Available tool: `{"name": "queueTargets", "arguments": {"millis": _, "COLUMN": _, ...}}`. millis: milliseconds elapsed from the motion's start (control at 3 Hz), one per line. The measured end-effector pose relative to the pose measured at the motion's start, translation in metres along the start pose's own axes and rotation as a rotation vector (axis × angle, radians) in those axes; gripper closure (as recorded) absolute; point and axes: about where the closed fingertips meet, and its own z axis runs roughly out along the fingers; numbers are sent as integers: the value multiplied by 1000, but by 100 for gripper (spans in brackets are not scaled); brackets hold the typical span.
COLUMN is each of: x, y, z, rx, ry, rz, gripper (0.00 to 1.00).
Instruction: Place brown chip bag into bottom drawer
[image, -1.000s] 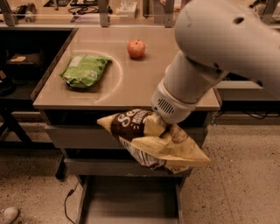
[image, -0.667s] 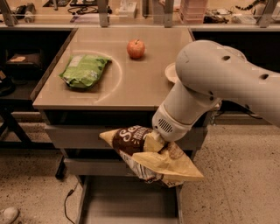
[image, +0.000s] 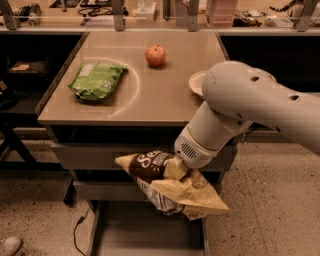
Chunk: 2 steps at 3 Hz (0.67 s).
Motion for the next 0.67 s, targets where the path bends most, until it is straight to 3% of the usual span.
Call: {"name": "queueTargets", "arguments": {"millis": 667, "x": 24, "y": -34, "z": 89, "rx": -61, "ry": -6, "rz": 112, "gripper": 100}}
